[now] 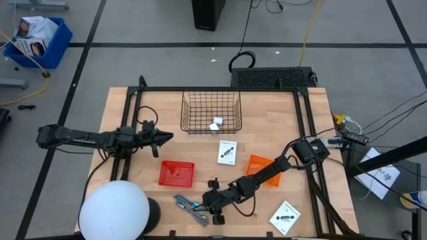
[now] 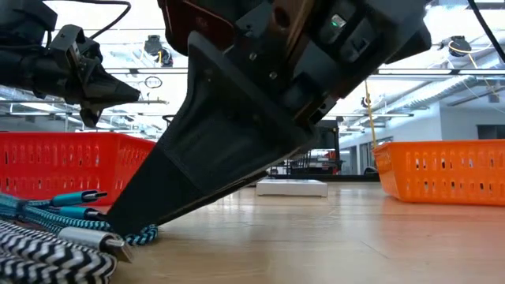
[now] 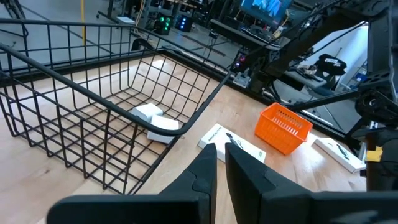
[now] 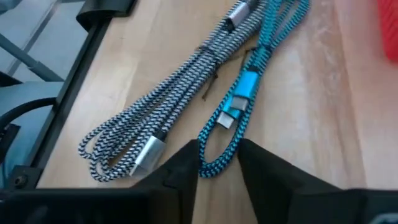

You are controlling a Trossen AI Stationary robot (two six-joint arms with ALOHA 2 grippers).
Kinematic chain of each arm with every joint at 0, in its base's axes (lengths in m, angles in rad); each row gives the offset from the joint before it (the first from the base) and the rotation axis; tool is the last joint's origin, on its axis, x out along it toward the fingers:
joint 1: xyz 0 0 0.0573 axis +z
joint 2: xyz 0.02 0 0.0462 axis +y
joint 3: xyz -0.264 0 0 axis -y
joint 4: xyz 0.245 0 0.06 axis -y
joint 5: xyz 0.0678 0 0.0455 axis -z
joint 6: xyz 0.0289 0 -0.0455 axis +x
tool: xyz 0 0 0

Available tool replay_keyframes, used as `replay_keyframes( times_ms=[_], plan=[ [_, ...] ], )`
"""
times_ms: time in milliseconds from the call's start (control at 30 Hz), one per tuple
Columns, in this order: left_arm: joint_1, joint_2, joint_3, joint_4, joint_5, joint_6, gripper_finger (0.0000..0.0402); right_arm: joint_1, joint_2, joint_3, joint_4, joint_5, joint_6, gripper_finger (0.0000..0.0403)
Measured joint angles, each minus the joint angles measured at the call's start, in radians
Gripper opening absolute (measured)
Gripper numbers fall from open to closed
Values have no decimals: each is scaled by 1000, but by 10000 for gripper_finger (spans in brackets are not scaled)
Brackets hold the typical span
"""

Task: Pick and place items into bin
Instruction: Put the blue charger cable into the red basket

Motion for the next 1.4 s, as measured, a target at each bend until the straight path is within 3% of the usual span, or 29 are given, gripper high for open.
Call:
replay_keyframes(
  times_ms=[267,533,733,967,1100,1400],
  plan=[
    [0,0,0,0,0,0,37,-23,0,0,-98,9,32,8],
    [0,0,0,11,0,5,37,-24,-43,-3,-155,76,50,3],
    [1,0,0,66,-30,-5,37,-16,-116,-7,-349,195,59,1],
    [0,0,0,80,32,-47,40,1,-199,-8,-463,264,91,1],
    [1,0,0,98,68,-73,74,10,-244,-8,-495,305,88,0],
    [0,0,0,152,194,-142,204,15,-368,-6,-546,399,45,0]
  ],
)
